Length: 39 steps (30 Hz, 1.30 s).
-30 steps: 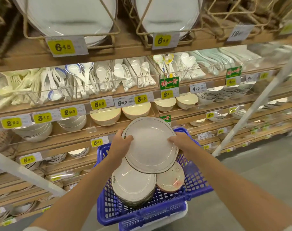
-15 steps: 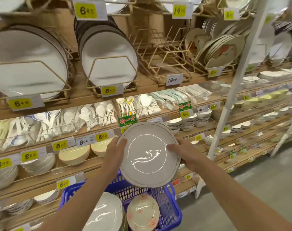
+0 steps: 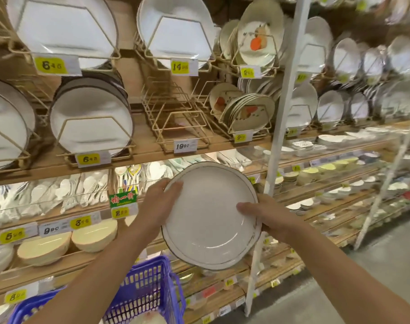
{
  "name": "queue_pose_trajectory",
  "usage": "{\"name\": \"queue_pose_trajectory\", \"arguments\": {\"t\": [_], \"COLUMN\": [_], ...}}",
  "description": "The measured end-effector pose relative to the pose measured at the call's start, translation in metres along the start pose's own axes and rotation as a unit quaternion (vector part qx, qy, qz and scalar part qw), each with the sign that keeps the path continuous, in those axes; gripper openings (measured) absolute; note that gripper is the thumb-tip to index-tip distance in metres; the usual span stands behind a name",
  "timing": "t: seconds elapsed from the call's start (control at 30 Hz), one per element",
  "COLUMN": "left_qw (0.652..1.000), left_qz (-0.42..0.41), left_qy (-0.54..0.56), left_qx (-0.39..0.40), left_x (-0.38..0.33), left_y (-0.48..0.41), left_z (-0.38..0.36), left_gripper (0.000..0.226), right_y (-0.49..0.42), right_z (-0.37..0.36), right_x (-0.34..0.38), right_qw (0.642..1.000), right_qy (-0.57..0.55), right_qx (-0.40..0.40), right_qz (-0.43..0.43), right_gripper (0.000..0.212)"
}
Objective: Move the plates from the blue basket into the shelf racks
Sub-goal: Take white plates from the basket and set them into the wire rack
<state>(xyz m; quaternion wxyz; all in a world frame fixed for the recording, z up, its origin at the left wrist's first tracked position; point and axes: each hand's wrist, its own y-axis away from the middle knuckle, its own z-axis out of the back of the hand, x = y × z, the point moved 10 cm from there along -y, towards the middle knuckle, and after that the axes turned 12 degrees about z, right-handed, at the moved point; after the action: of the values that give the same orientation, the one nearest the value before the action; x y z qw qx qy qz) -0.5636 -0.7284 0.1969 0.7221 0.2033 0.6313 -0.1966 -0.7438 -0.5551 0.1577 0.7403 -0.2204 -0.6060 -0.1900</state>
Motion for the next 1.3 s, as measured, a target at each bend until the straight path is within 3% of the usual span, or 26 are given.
{"name": "queue_pose_trajectory", "arguments": {"t": [0.17,0.53,0.7,0.9,1.0,1.13,1.23,1.3], "left_qw": [0.999,0.994,0.987,0.970,0.946,0.922,0.927,0.950], "left_qz": [-0.006,-0.079,-0.115,-0.196,-0.266,-0.294,-0.277,-0.256], "left_qy": [0.037,0.072,0.085,-0.024,-0.120,-0.208,-0.215,-0.158], "left_qx": [0.015,-0.025,-0.068,-0.139,-0.141,-0.142,-0.134,-0.086], "left_x": [-0.026,-0.090,-0.121,-0.163,-0.184,-0.199,-0.208,-0.203], "left_y": [-0.016,-0.091,-0.126,-0.134,-0.122,-0.110,-0.107,-0.107], "left_z": [-0.018,0.000,0.018,0.030,0.020,0.011,0.010,0.014], "left_gripper": [0.020,0.022,0.016,0.019,0.018,0.020,0.020,0.012], "right_y": [-0.032,-0.144,-0.198,-0.233,-0.235,-0.226,-0.219,-0.216], "right_z": [0.030,0.025,0.017,0.002,-0.015,-0.029,-0.028,-0.021], "right_x": [0.038,0.101,0.138,0.185,0.189,0.195,0.204,0.211], "right_qw": [0.999,0.984,0.974,0.943,0.921,0.891,0.870,0.863], "right_qy": [0.028,0.116,0.142,0.197,0.212,0.217,0.233,0.229], "right_qx": [0.005,0.080,0.095,0.152,0.226,0.287,0.291,0.272], "right_qz": [0.036,0.108,0.147,0.222,0.238,0.276,0.322,0.359], "right_gripper": [0.014,0.020,0.009,0.008,0.007,0.011,0.020,0.022]}}
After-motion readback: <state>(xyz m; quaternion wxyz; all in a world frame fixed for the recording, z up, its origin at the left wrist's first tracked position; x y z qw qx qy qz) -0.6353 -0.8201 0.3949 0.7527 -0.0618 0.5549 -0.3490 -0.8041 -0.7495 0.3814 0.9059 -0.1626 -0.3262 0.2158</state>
